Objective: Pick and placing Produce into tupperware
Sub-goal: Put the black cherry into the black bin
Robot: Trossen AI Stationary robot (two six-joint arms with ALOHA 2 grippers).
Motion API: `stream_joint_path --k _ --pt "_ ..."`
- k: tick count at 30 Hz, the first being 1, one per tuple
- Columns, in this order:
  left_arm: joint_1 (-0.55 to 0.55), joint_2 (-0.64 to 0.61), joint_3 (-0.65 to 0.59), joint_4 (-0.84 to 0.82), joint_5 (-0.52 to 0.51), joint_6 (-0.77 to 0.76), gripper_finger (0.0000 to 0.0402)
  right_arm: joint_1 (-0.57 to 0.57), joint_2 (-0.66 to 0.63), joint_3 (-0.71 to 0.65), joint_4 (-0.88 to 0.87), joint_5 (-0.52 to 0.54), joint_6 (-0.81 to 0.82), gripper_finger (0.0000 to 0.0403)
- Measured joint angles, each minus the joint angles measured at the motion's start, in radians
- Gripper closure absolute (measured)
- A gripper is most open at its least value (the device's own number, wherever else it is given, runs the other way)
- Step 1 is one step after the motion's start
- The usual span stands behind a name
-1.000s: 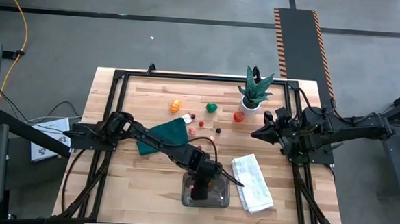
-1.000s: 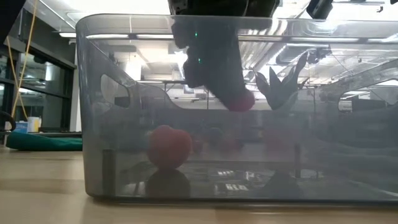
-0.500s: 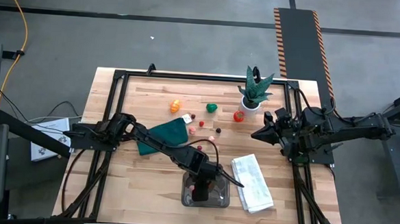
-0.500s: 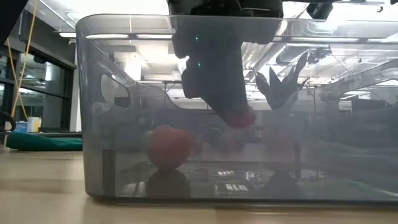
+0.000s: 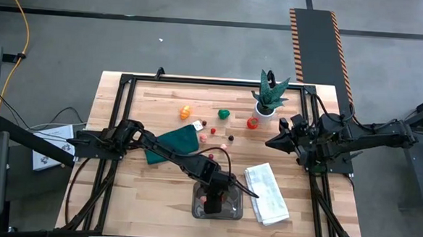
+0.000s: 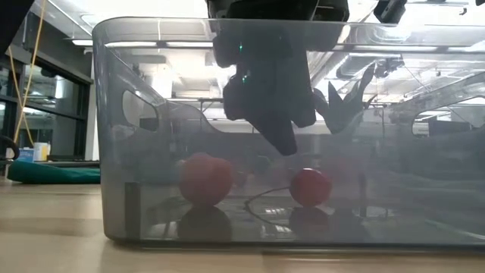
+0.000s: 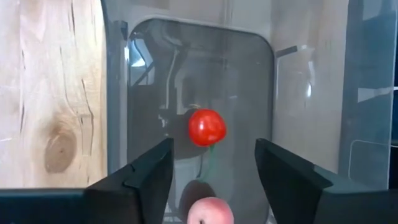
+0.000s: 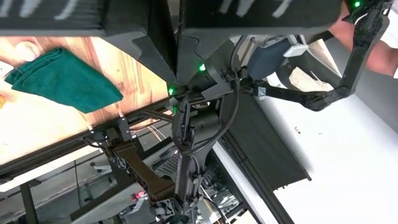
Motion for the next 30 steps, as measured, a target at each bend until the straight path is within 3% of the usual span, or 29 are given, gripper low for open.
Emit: stream_joint_path --k 5,11,20,30 --pt "0.001 -0.001 0.000 -0.004 0.001 -0.002 0.0185 0.000 0.000 0.000 -0.003 0.000 -0.004 0.0403" --pt "0.001 -0.033 0.000 -0.010 0.003 -0.024 0.0212 0.000 0.000 0.000 -0.003 0.000 -0.005 0.0403" --pt "0.037 -0.156 0.000 -0.010 -0.021 -0.052 0.0241 0.000 0.000 0.000 -0.003 0.000 -0.004 0.0403" --pt "0.055 -0.327 0.001 -0.094 -0.157 -0.067 0.0243 0.000 0.001 0.000 0.016 0.000 0.023 0.0403"
